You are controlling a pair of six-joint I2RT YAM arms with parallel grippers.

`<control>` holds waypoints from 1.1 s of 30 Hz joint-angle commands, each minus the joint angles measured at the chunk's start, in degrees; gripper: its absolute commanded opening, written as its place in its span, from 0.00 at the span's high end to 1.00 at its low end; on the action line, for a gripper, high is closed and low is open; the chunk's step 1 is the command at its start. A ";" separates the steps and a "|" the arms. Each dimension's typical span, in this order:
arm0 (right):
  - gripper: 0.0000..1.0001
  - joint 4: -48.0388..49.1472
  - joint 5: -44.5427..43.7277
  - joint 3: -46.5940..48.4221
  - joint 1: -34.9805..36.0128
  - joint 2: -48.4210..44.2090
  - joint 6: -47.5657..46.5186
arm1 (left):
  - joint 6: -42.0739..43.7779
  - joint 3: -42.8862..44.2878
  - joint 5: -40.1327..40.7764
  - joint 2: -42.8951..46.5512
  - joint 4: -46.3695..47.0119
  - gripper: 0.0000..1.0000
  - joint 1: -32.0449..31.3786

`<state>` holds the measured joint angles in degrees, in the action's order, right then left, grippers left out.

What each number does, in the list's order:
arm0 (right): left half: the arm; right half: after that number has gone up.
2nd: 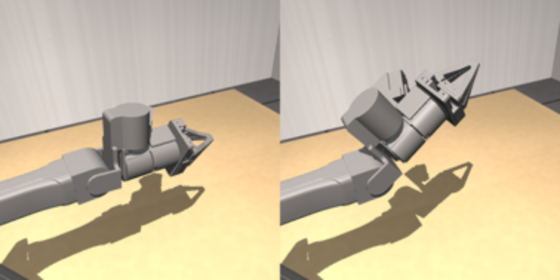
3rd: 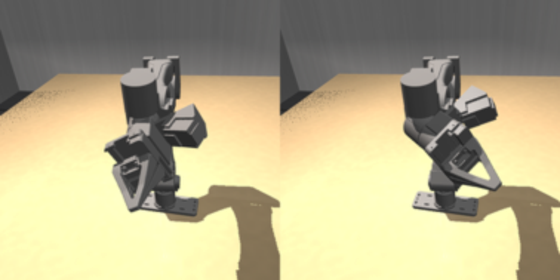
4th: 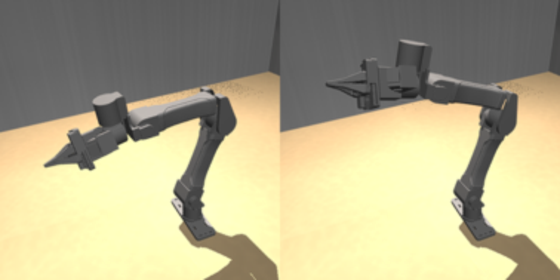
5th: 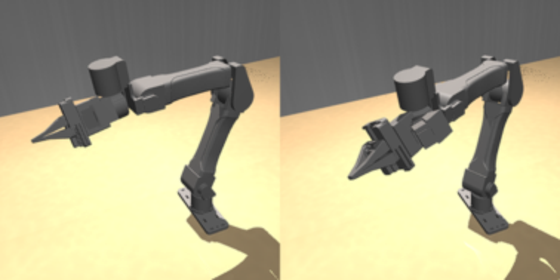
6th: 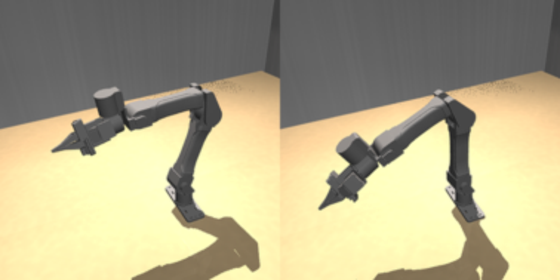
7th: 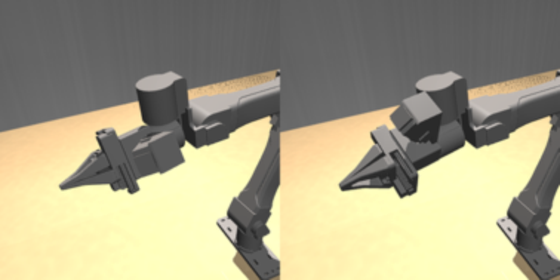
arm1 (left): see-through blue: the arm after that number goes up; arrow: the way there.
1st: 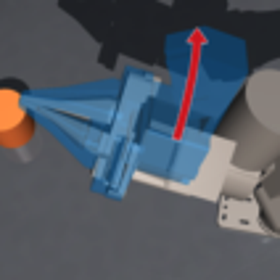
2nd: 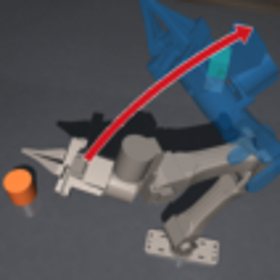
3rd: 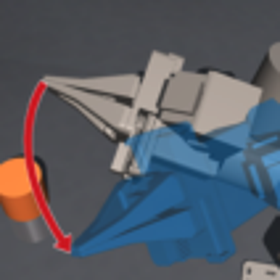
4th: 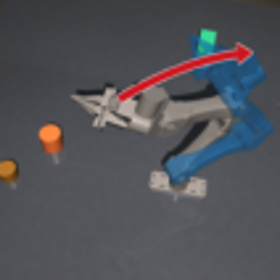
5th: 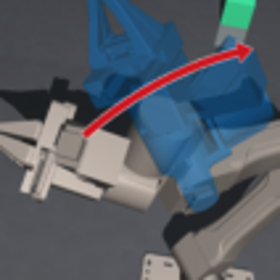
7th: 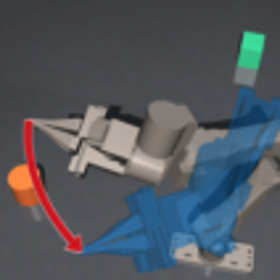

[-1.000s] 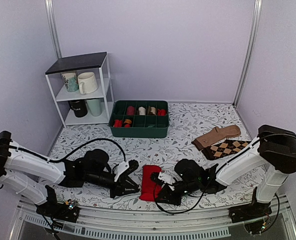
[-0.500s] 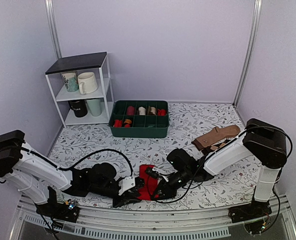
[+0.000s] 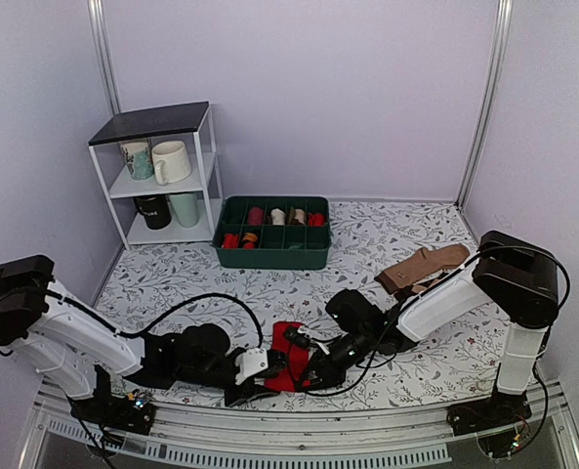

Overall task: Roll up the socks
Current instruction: Roll the sock at the center of the board.

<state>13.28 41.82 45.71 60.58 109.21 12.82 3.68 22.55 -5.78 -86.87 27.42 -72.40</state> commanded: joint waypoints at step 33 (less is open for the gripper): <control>0.89 -12.91 -1.44 -2.72 0.16 5.49 0.01 | -0.97 -0.94 -0.14 -7.12 7.82 0.60 -1.33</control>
<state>12.97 44.25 46.09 60.18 110.04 12.69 3.22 21.02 -4.99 -92.51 36.01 -72.86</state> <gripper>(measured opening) 0.117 0.436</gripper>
